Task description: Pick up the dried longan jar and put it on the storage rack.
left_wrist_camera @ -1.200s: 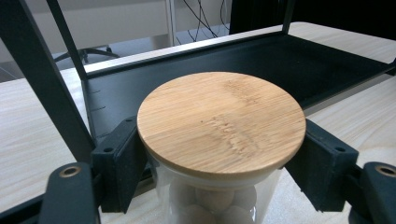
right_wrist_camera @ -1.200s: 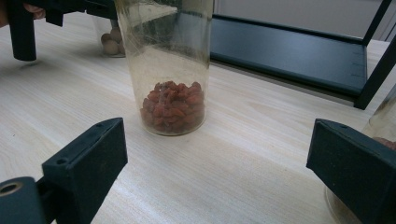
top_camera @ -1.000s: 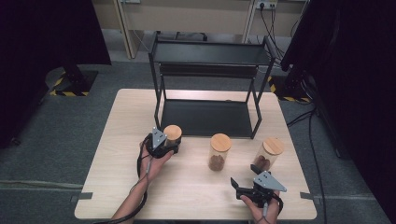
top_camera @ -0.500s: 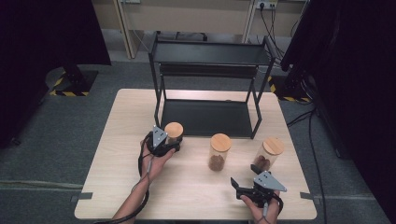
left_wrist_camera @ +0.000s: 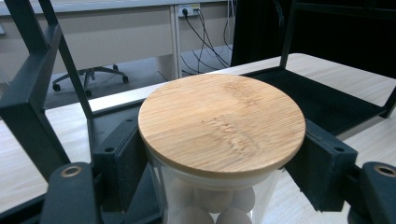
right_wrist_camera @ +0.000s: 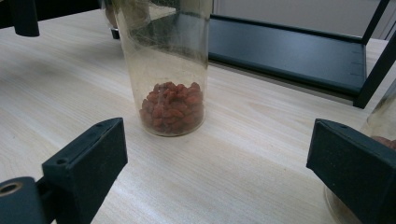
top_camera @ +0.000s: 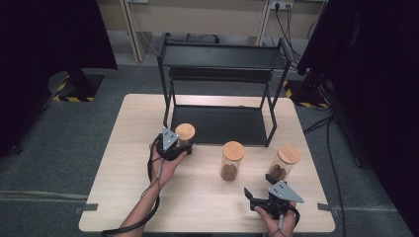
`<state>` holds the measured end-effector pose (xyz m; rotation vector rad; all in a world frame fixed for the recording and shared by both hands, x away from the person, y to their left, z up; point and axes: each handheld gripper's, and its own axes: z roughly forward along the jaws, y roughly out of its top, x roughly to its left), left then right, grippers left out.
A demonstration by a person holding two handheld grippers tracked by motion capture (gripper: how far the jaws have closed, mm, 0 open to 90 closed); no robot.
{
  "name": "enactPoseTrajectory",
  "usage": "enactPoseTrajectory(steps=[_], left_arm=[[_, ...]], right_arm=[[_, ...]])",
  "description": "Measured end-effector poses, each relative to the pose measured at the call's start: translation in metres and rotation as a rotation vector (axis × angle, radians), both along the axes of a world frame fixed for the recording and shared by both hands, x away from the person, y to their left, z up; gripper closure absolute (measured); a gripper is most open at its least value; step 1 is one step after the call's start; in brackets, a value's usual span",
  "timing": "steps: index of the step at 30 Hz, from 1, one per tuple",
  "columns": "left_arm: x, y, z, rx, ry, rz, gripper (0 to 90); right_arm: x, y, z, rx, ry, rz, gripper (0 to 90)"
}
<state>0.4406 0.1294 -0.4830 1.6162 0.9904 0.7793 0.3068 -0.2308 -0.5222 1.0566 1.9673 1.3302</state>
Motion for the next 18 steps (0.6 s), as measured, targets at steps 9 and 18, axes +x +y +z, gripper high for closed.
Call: enactPoseTrajectory(steps=[9, 18], left_arm=[[0.006, -0.002, 0.006, 0.002, -0.007, 0.014, 25.8], [0.011, -0.006, 0.012, 0.000, -0.017, 0.025, 25.9]], right_arm=[[0.000, 0.000, 0.000, 0.001, 0.001, -0.001, 5.1], [0.000, 0.000, 0.000, 0.000, 0.002, -0.003, 5.1]])
